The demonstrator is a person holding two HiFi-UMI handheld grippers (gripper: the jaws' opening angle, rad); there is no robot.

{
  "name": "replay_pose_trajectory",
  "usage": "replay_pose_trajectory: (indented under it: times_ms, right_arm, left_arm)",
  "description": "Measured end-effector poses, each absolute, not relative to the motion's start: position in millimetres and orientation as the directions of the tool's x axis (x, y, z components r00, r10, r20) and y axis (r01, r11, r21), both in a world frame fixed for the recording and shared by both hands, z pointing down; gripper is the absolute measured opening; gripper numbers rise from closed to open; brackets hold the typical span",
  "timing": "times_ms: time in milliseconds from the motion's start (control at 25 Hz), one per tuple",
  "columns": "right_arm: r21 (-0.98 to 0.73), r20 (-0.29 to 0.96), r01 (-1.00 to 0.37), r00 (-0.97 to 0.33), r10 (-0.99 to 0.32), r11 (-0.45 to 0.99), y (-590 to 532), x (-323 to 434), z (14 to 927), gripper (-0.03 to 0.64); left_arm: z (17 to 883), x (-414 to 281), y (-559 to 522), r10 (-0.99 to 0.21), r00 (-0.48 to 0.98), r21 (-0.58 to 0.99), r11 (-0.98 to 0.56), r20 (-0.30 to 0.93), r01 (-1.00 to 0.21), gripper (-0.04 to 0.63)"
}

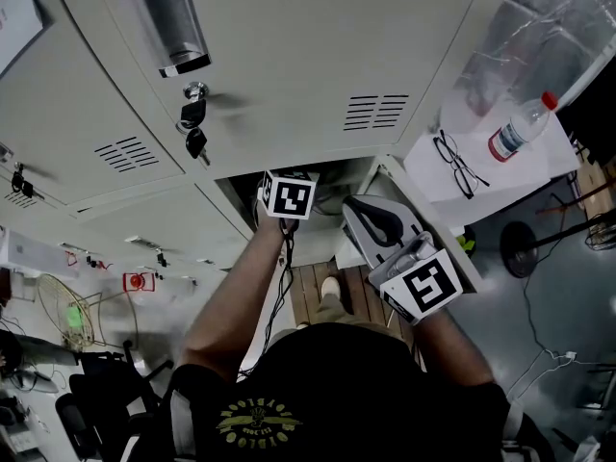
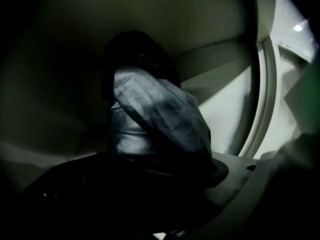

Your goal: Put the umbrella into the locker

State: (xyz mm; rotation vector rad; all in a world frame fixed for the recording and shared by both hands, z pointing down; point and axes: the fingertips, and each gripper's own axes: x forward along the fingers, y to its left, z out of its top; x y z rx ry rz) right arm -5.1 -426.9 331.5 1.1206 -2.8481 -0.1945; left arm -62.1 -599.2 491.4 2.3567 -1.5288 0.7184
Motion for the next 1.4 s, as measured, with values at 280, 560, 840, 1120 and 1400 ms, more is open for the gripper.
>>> replay_pose_trajectory:
  times_ms: [280, 560, 840, 1120, 1400]
  right_arm:
    - [0.139, 0.032, -0.664, -0.739, -0.673, 0.735, -426.8, -5.0, 332.8, 0.028]
    - [0.128, 0.034, -0.661, -0.743, -0.669, 0.74, -427.4, -6.1, 334.5, 0.029]
    - [0.098, 0.067, -0.666, -0.737, -0.672, 0.74, -424.9, -4.0, 341.3, 0.028]
    - [0.095, 0.069, -0.666, -0.737, -0.673, 0.739, -420.5, -6.1, 341.5, 0.028]
    - [0.098, 0.058, -0.665, -0.739, -0.671, 0.741, -411.2, -8.7, 336.6, 0.029]
  left_arm:
    - [487.2, -61.3, -598.6, -0.804, 0.306, -0.132, -0.425, 0.51, -0.896, 0.371]
    - [472.0, -62.4, -598.8, -0.799, 0.328, -0.131, -0.446, 0.504, -0.886, 0.399]
    - [482.7, -55.6, -586.7, -0.757, 0.379, -0.06, -0.48, 0.532, -0.875, 0.399]
    - [469.4, -51.3, -564.4, -0.744, 0.425, -0.018, -0.506, 0.515, -0.862, 0.397]
    - [479.8, -54.3, -530.4, -0.733, 0.427, 0.0, -0.503, 0.53, -0.864, 0.397]
